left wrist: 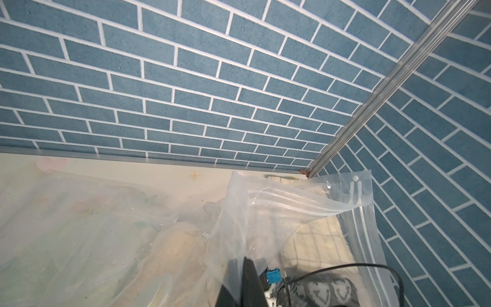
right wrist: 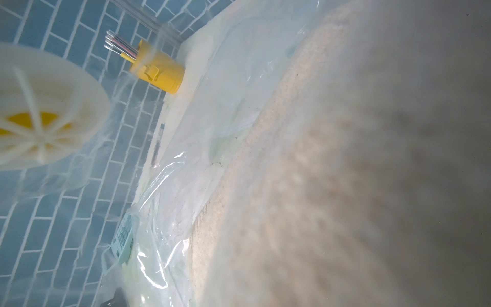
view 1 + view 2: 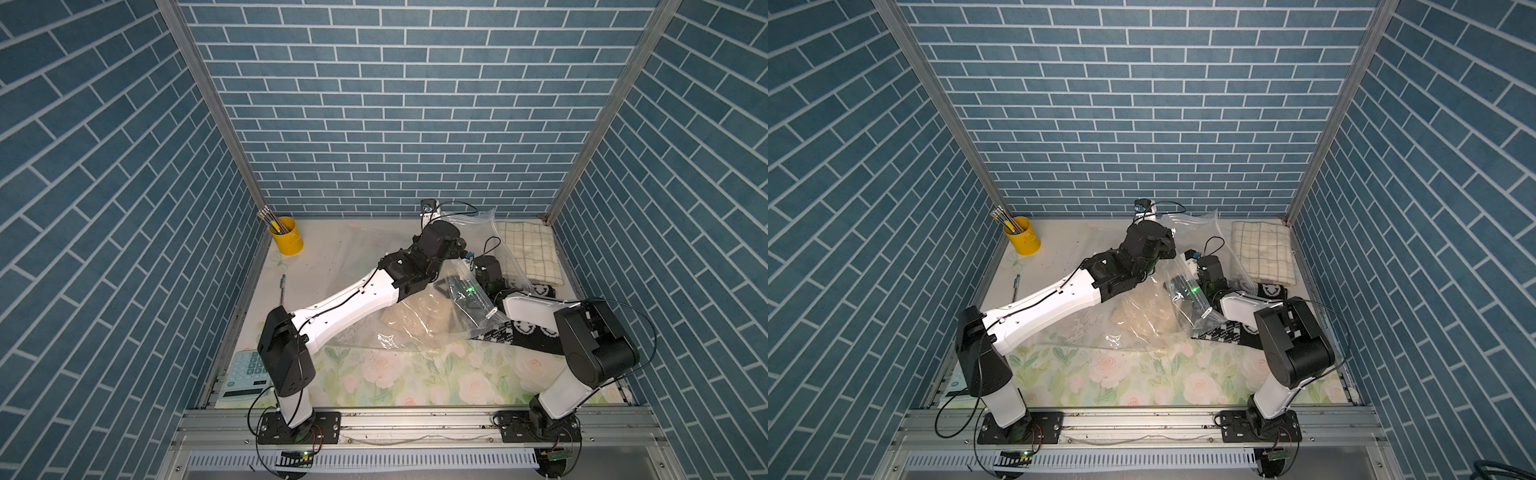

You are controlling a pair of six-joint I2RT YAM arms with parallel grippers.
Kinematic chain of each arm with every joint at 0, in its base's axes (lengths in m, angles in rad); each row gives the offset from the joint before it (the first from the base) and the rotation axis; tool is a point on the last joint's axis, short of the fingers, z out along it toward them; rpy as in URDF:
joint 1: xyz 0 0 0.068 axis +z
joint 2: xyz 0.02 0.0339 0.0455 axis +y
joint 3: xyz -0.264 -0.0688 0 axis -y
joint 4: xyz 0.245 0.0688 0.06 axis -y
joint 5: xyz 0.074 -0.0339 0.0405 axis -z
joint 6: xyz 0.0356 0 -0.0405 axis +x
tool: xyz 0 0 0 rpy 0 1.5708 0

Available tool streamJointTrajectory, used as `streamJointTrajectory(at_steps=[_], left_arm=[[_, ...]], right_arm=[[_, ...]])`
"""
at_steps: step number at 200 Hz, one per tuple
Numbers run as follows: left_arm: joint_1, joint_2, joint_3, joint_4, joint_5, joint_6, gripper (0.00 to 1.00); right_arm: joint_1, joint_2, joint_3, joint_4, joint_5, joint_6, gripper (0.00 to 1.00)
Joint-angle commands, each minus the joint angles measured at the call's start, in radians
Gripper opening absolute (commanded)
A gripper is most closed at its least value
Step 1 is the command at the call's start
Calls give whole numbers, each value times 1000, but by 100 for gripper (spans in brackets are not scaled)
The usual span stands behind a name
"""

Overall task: Take the scarf out of the vacuum bag
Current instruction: Take out the scarf from the vacuum bag.

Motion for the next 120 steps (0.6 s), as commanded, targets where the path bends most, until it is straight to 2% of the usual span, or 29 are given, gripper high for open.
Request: streamJointTrajectory(at_steps=[1,66,120], left_arm=[[14,17,-9,-4,3,9,0],[14,15,-8,-14,-8,1,0],[14,21,-11,-17,-5,1,0]], right_arm=[[-9,-64,-3,41,17,-6,0],[-54,-139,-13,-21,11,-40,0],[-65,-169,24,-162,117,-122,0]])
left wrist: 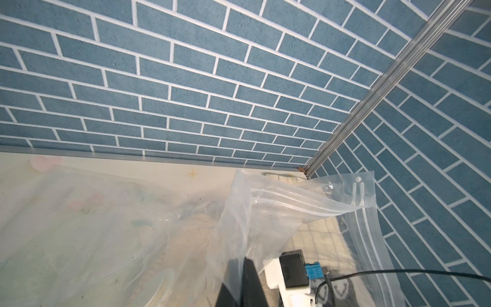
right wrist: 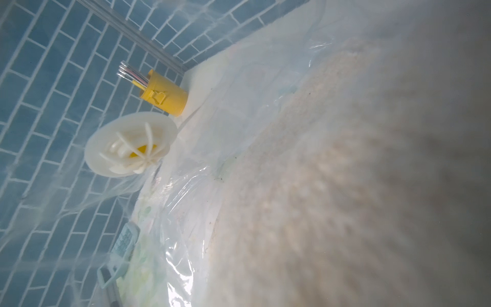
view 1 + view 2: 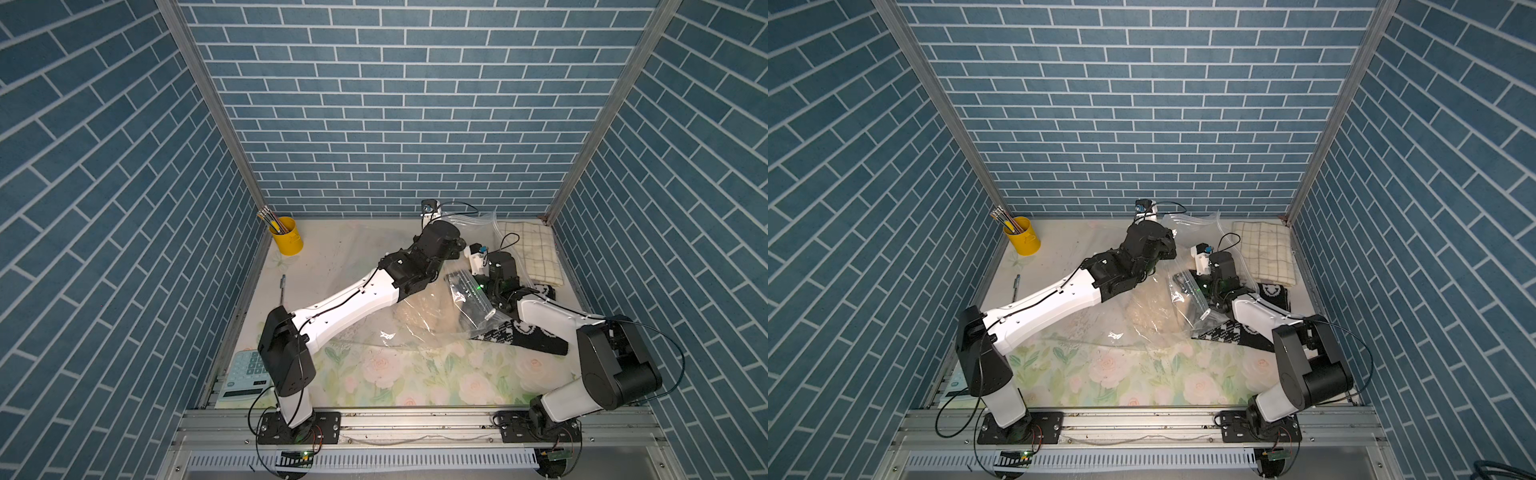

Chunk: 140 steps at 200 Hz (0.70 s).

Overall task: Take the scarf out of the vacuum bag
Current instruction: Take out the scarf from the vacuum bag.

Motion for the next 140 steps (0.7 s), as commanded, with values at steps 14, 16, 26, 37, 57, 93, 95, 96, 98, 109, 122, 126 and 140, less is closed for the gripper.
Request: streamJointTrajectory(at_steps=[14,16,26,37,57,93,95,96,98,109,122,126,140], left_arm=[[12,25,-11,-18,-19,4,0],[13,26,-11,-20,-21,4,0],[12,33,-10,-23,-26,6,0],[12,40,-14,-29,-31,8,0],[12,55,-27,-32,-31,9,0],[12,67,-48,-16,-13,0,0],[12,66,-49,-14,-12,0,0],[12,67,-49,-14,-12,0,0],[12,68,-49,-14,-11,-1,0],[12,71,-46,-14,-8,0,0],[12,72,-46,-13,-5,-1,0],[12,72,-45,-12,-5,0,0],[12,72,-46,-10,-1,2,0]], right_arm=[[-9,-25,37,-90,102,-89,0],[-9,-24,37,-92,107,-91,0],[-9,-24,37,-107,125,-98,0],[-8,-28,35,-117,140,-102,0],[-11,-49,29,-118,142,-103,0],[-12,-92,23,-88,106,-92,0],[-14,-94,22,-86,105,-90,0],[-14,-96,22,-85,105,-90,0],[-14,-98,23,-84,104,-90,0],[-14,-116,19,-73,113,-89,0],[-13,-135,19,-81,149,-89,0],[-13,-139,19,-88,162,-91,0],[-13,-154,22,-115,228,-97,0]])
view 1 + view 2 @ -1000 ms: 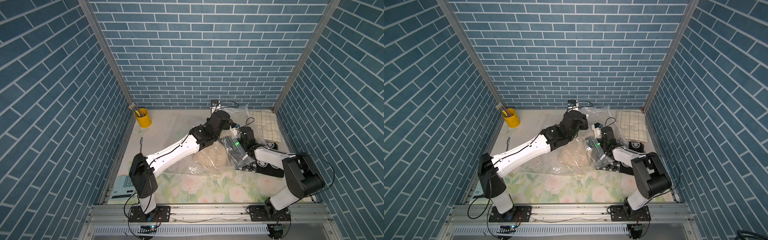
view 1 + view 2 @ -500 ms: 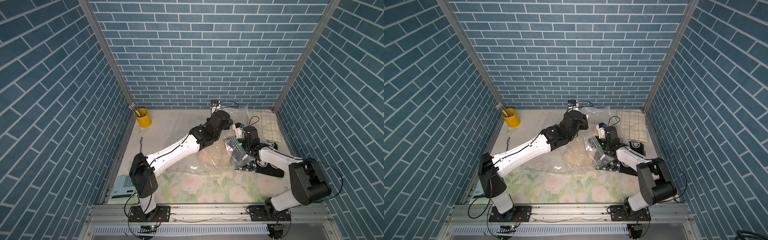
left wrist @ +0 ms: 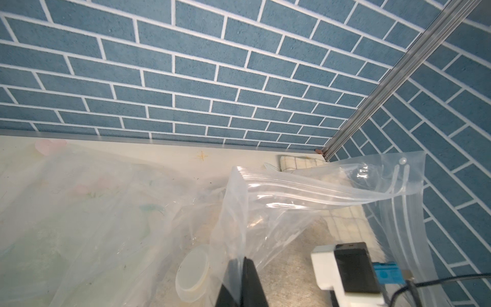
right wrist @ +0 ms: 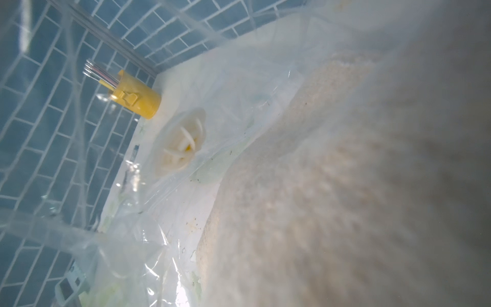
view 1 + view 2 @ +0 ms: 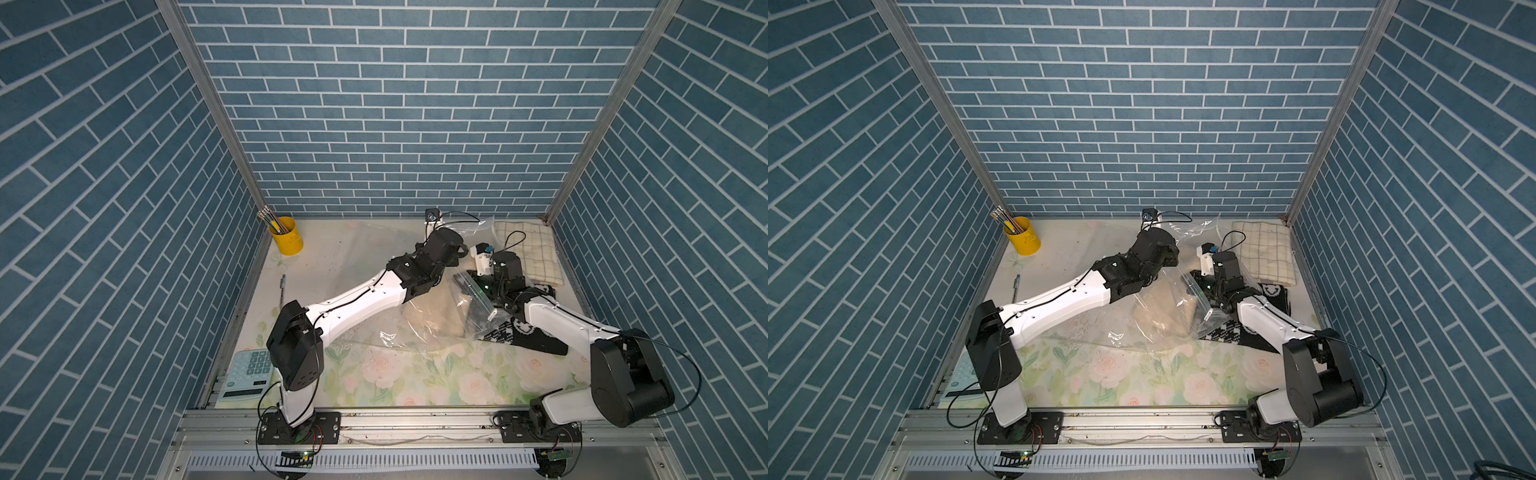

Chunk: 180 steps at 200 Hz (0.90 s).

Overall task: Take the scarf out of the vacuum bag
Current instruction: Take out the scarf from the vacuum bag.

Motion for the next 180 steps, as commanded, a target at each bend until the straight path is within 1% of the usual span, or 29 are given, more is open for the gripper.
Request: streamJointTrajectory(at_steps=[1,22,39,80,134,156,180], left_arm=[[8,16,-10,-14,-2,3,0],[7,26,3,-31,-14,1,0],[7,38,21,-47,-19,1,0],[8,57,19,-32,3,-3,0],[7,71,18,-25,9,-4,0],[7,71,21,-26,4,-3,0],[9,69,19,-23,-2,2,0]], right_arm=[[-9,-54,16,8,108,-39,0],[-9,-72,14,-32,199,-49,0],[-9,-68,22,-70,246,-59,0],[-8,-78,11,-86,284,-59,0],[-9,-63,30,-115,234,-65,0],[-10,-24,53,-162,231,-65,0],[-17,-10,40,-144,192,-55,0]])
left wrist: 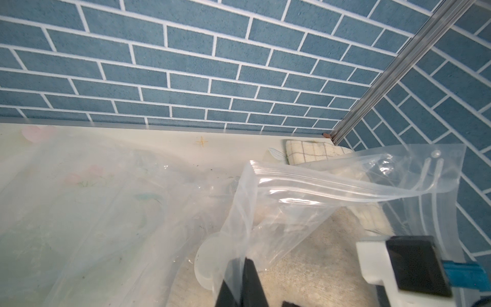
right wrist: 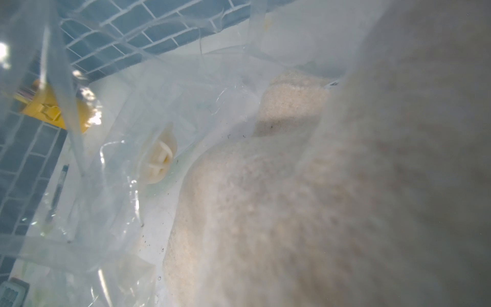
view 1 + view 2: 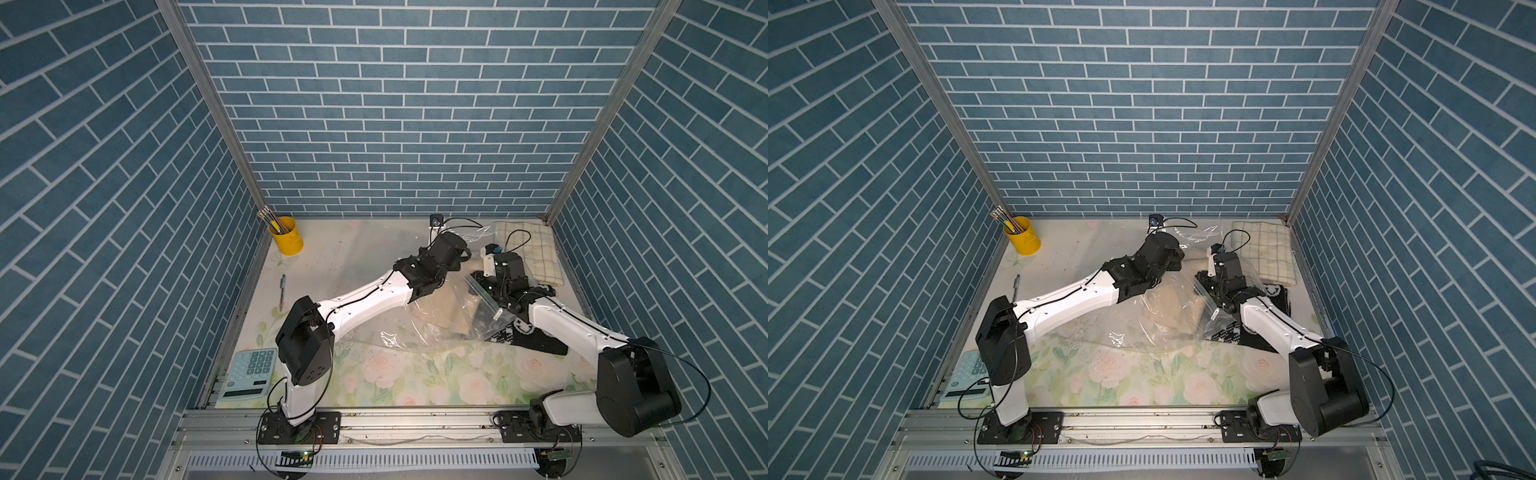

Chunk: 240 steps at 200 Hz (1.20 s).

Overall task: Take the scarf out of the vacuum bag
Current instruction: Take out the scarf from the vacuum bag.

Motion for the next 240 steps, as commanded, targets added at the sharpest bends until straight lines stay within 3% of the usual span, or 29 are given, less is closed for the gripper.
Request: streamJointTrajectory(at_steps=[1,76,131,165,203,240], left_arm=[[8,10,17,-20,-18,6,0],[7,19,-57,74,28,6,0],[7,53,-205,251,119,-29,0],[8,63,-256,311,156,-42,0],[7,62,-287,331,160,-55,0],[8,57,-317,337,159,-71,0]], right_arm=[[-15,16,22,-2,-26,-27,0],[-29,98,38,-110,-88,30,0],[-50,70,-2,-159,53,104,0],[-67,-16,-77,-50,71,169,0],[-89,-44,-139,146,-97,170,15],[-103,-37,-130,157,-95,155,33]])
